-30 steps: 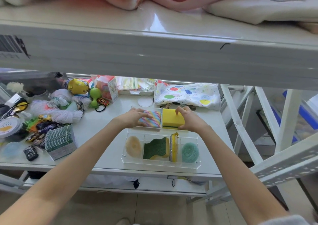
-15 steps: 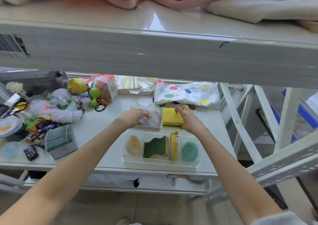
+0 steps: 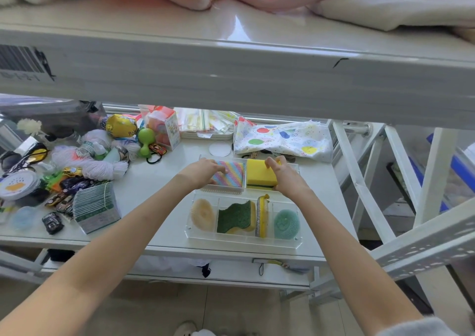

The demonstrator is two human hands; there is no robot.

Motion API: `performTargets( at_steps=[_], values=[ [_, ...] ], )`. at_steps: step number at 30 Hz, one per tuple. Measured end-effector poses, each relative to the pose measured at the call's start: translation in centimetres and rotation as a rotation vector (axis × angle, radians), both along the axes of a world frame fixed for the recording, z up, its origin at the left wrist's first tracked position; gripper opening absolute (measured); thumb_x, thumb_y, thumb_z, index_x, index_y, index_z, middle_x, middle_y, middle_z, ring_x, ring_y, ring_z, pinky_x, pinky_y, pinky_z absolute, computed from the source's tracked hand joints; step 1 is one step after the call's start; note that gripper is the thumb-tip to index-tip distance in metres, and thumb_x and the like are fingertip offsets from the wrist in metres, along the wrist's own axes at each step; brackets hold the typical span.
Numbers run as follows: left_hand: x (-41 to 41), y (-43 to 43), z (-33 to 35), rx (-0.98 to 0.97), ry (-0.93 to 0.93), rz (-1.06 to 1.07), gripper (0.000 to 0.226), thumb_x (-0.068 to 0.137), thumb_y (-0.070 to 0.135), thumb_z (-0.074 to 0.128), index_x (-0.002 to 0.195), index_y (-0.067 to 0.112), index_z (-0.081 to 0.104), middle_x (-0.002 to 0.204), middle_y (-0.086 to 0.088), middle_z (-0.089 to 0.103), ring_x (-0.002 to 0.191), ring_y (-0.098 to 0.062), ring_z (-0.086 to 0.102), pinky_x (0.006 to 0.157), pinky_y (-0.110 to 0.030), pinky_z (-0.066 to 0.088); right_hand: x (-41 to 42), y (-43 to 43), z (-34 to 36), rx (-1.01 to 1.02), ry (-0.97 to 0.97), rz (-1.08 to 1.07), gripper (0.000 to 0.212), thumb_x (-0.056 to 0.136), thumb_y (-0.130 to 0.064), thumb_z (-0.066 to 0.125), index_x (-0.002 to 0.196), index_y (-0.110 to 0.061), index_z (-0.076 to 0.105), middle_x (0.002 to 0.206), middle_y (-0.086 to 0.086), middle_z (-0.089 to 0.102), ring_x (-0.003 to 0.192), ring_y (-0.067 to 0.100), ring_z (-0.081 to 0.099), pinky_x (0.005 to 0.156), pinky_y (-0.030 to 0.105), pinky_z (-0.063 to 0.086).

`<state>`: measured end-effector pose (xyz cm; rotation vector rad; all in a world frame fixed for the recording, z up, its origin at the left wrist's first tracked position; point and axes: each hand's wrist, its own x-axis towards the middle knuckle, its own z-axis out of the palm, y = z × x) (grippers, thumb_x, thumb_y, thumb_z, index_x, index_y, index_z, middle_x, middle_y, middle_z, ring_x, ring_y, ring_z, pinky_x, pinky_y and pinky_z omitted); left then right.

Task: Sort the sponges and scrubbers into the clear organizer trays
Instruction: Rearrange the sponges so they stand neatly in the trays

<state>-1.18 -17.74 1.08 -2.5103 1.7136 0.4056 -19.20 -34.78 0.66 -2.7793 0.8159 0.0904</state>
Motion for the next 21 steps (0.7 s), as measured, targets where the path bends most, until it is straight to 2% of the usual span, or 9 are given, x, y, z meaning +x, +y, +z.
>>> performTargets(
  at_steps=[3, 7, 9, 12, 14, 16, 18, 21],
  values=[
    [-0.1, 0.1, -0.1, -0.019, -0.001, 0.018, 0.042, 0.091, 0.018, 0.059, 0.13, 0.026, 0.046, 0.136, -0.011, 0.053, 0.123, -0.03, 0.043, 0.102, -0.045, 0.043, -0.2, 0.1, 0.8, -0.024, 0.049, -0.003, 0.061, 0.077, -0.001, 0.07, 0.125, -0.024, 0.039, 0.148, 0.012, 0.025, 0.118, 0.037, 0.047, 0.083, 0.044, 0.051],
    [-1.0, 1.2, 0.1, -0.095, -0.041, 0.027, 0.038, 0.093, 0.021, 0.055, 0.13, 0.021, 0.048, 0.138, -0.015, 0.044, 0.13, -0.03, 0.035, 0.107, -0.042, 0.038, -1.6, 0.9, 2.9, -0.089, 0.04, 0.022, 0.051, 0.085, -0.021, 0.068, 0.13, -0.023, 0.045, 0.15, 0.012, 0.024, 0.13, 0.033, 0.032, 0.102, 0.043, 0.041],
    [-1.8, 2.3, 0.6, -0.177, -0.047, 0.049, 0.032, 0.093, 0.02, 0.055, 0.125, 0.019, 0.052, 0.135, -0.014, 0.043, 0.129, -0.028, 0.036, 0.106, -0.04, 0.041, -2.4, 2.3, 3.7, -0.09, -0.068, 0.046, 0.046, 0.086, -0.024, 0.066, 0.128, -0.02, 0.048, 0.145, 0.013, 0.032, 0.129, 0.031, 0.034, 0.106, 0.041, 0.038],
    [-3.5, 4.5, 1.1, -0.359, -0.046, 0.102, 0.022, 0.094, 0.019, 0.053, 0.116, 0.016, 0.055, 0.126, -0.011, 0.047, 0.118, -0.025, 0.043, 0.098, -0.036, 0.046, -3.4, 5.7, 4.1, -0.03, -0.174, 0.161, 0.034, 0.088, -0.027, 0.062, 0.118, -0.015, 0.053, 0.127, 0.011, 0.05, 0.119, 0.028, 0.042, 0.103, 0.04, 0.04],
    [-4.8, 6.2, 0.6, -0.426, -0.014, 0.167, 0.019, 0.095, 0.022, 0.051, 0.112, 0.014, 0.055, 0.12, -0.01, 0.049, 0.111, -0.024, 0.046, 0.092, -0.033, 0.048, -3.4, 7.8, 3.3, -0.019, -0.108, 0.253, 0.036, 0.088, -0.033, 0.061, 0.118, -0.016, 0.051, 0.121, 0.009, 0.054, 0.115, 0.026, 0.044, 0.103, 0.04, 0.04],
    [-5.9, 7.8, -0.7, -0.375, 0.033, 0.241, 0.025, 0.095, 0.03, 0.051, 0.116, 0.015, 0.051, 0.119, -0.01, 0.049, 0.11, -0.024, 0.046, 0.09, -0.032, 0.048, -3.1, 9.2, 1.9, -0.052, 0.035, 0.317, 0.046, 0.085, -0.039, 0.062, 0.122, -0.017, 0.047, 0.122, 0.011, 0.054, 0.116, 0.028, 0.044, 0.104, 0.041, 0.037],
    [-6.7, 9.0, -2.1, -0.281, 0.099, 0.3, 0.035, 0.094, 0.036, 0.05, 0.124, 0.018, 0.047, 0.122, -0.011, 0.047, 0.112, -0.026, 0.046, 0.091, -0.033, 0.048, -2.9, 9.7, 0.5, -0.129, 0.155, 0.351, 0.052, 0.084, -0.034, 0.065, 0.126, -0.016, 0.041, 0.123, 0.016, 0.051, 0.116, 0.033, 0.043, 0.104, 0.043, 0.035],
    [-7.3, 9.7, -3.5, -0.233, 0.195, 0.348, 0.039, 0.093, 0.034, 0.053, 0.129, 0.021, 0.045, 0.125, -0.013, 0.043, 0.115, -0.027, 0.045, 0.096, -0.033, 0.045, -2.8, 9.5, -0.5, -0.181, 0.197, 0.335, 0.052, 0.083, -0.014, 0.061, 0.128, -0.018, 0.036, 0.119, 0.019, 0.051, 0.112, 0.036, 0.042, 0.102, 0.044, 0.033]
  ],
)
